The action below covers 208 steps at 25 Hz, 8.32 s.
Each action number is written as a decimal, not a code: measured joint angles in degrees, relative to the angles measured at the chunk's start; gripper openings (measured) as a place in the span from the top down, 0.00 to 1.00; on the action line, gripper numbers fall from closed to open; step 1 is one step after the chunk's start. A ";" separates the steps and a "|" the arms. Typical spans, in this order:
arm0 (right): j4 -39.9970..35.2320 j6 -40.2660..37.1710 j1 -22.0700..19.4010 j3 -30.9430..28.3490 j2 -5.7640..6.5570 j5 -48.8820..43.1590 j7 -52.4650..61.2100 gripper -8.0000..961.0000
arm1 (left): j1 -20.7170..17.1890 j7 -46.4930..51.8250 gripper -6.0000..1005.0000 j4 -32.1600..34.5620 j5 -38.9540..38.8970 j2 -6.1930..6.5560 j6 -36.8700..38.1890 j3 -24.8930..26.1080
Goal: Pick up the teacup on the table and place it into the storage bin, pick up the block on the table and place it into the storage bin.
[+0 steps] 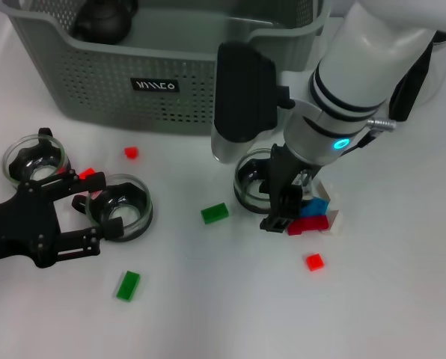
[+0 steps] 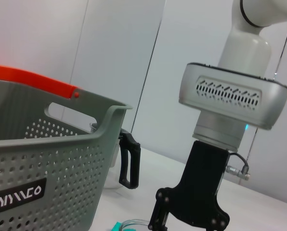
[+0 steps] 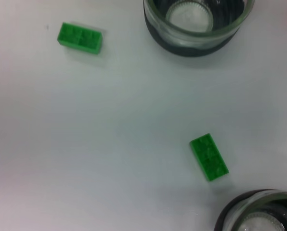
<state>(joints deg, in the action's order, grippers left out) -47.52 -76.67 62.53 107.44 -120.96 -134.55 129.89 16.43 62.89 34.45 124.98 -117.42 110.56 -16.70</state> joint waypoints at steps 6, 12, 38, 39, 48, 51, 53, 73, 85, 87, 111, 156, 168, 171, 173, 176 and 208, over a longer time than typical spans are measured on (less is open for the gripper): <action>-0.12 2.61 -0.76 1.42 -0.11 -0.01 1.03 0.37 | -0.02 0.03 0.18 0.00 0.00 0.00 0.01 0.12; -0.16 2.43 -0.94 1.88 0.02 -0.14 1.43 0.54 | -0.26 0.01 0.18 0.00 0.00 0.00 0.01 0.69; -22.63 -33.51 -15.23 -55.34 1.57 30.80 -17.17 0.93 | -0.40 -0.01 0.18 0.00 -0.09 -0.43 0.00 1.50; -22.81 -30.70 -16.19 -58.93 1.53 35.41 -17.60 0.93 | -0.28 0.00 0.18 0.00 -0.09 -0.44 0.01 1.50; -20.14 -0.84 -11.00 -48.73 1.24 26.18 -15.06 0.93 | 0.58 0.03 0.18 -0.32 -0.12 -0.44 0.68 1.58; -13.43 10.14 -4.34 -43.36 1.06 15.56 -7.63 0.93 | 0.60 0.04 0.18 -0.51 -0.31 -0.47 0.58 2.60; -5.62 16.48 1.27 -40.72 0.97 9.65 -4.09 0.93 | 0.67 0.04 0.18 -0.52 -0.36 -0.56 0.64 3.37; 29.79 38.81 17.12 -35.36 0.09 2.07 -2.44 0.93 | 0.79 -0.04 0.18 -1.41 -0.62 -0.70 0.32 3.61; 29.98 37.68 16.64 -33.39 0.21 1.79 -2.26 0.92 | 0.54 -0.30 0.18 -1.41 -0.54 -0.71 0.17 3.69; 29.97 37.34 16.73 -32.35 0.23 1.64 -1.79 0.91 | 0.53 -0.32 0.18 -1.41 -0.55 -0.71 0.13 3.69; 6.45 27.99 5.00 -40.33 0.93 10.99 -0.59 0.43 | 0.75 -0.41 0.18 -1.41 -0.72 -0.70 -0.09 3.89; -2.41 -20.24 -27.12 -49.12 2.28 20.61 -38.40 0.21 | 18.99 70.17 0.18 42.47 35.66 4.09 -3.16 -16.79; -1.58 -18.97 -26.90 -48.97 1.68 20.16 -38.85 0.21 | 23.15 85.12 0.18 30.38 38.72 6.99 -13.77 -40.75; -1.58 -18.96 -26.77 -48.93 1.57 20.14 -38.86 0.21 | 23.90 85.92 0.20 26.07 38.78 7.41 -16.97 -42.55; -1.58 -18.95 -26.75 -48.94 1.52 20.12 -38.78 0.21 | 24.08 86.62 0.22 23.49 38.82 7.55 -19.88 -44.26; -1.58 -18.95 -26.64 -49.00 1.51 20.12 -38.62 0.21 | 24.20 86.70 0.25 20.91 38.84 7.55 -22.47 -45.12; -0.93 -18.96 -26.76 -48.91 1.43 20.12 -39.00 0.21 | 25.37 90.81 0.93 14.37 38.86 8.21 -27.03 -45.94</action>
<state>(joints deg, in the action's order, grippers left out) -48.45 -95.62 35.77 58.53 -119.53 -114.43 90.89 41.80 153.70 48.83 163.84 -109.21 83.53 -62.64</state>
